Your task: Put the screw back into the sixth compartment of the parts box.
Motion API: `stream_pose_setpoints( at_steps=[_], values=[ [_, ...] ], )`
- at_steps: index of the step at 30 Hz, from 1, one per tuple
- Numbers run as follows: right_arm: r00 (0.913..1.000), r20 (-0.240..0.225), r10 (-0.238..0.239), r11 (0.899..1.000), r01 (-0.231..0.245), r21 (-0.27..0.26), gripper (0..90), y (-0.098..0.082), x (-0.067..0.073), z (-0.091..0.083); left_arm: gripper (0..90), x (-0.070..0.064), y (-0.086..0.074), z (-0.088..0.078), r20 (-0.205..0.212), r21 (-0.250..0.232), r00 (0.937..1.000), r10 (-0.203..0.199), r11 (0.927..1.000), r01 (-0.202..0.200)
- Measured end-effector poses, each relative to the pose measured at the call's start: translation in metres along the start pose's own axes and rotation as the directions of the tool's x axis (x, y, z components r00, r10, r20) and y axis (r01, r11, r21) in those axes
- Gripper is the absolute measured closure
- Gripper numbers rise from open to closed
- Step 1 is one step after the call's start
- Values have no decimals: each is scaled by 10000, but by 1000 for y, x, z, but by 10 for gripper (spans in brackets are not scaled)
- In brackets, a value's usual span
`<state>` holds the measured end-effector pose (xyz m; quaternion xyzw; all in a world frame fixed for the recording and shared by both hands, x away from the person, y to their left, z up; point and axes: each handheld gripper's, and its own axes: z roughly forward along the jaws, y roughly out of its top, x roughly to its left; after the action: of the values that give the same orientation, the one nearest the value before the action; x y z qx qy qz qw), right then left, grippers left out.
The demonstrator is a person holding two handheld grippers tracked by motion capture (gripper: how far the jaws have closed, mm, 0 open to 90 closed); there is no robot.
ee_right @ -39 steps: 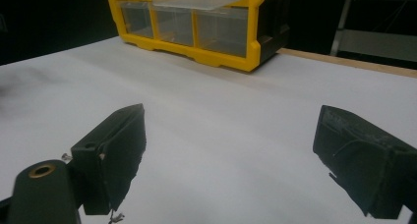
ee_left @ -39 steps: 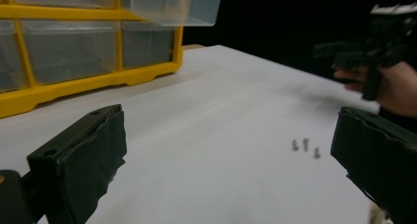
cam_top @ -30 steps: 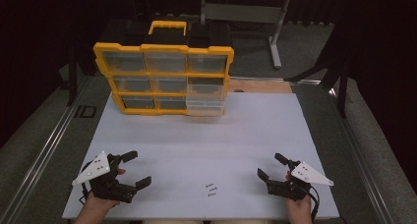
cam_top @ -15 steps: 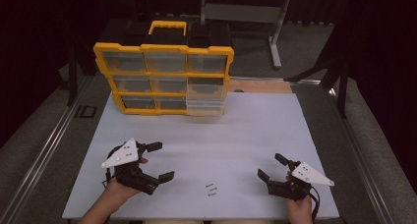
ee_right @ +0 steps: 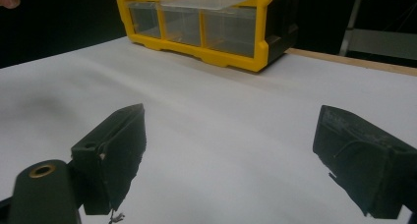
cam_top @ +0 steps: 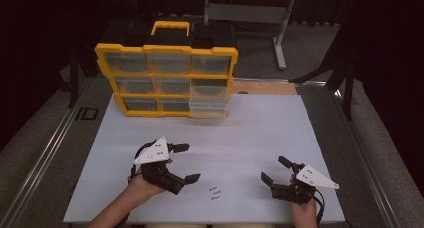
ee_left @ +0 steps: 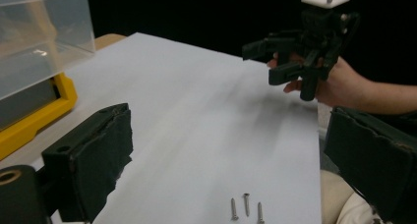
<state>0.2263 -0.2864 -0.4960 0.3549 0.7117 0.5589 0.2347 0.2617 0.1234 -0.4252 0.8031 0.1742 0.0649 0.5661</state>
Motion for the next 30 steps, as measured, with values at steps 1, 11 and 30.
stream_pose_setpoints(
  at_steps=[1, 11, 30],
  values=[
    [10000, 0, 0, 10000, 0, 0, 126, 0, 0, 0, 56, 0, 0, 0, 0, 0, 10000, 0, 10000, 0],
    [10000, -69, 4, 10000, -4, 27, 126, 0, 1, 0, 172, -6, -4, 33, 408, 1306, 9991, 96, 9913, -149],
    [9999, -151, 9, 10000, -8, 38, 126, 0, 1, 0, 532, -14, -31, 78, 758, 3733, 9971, 0, 9273, -284]
  ],
)
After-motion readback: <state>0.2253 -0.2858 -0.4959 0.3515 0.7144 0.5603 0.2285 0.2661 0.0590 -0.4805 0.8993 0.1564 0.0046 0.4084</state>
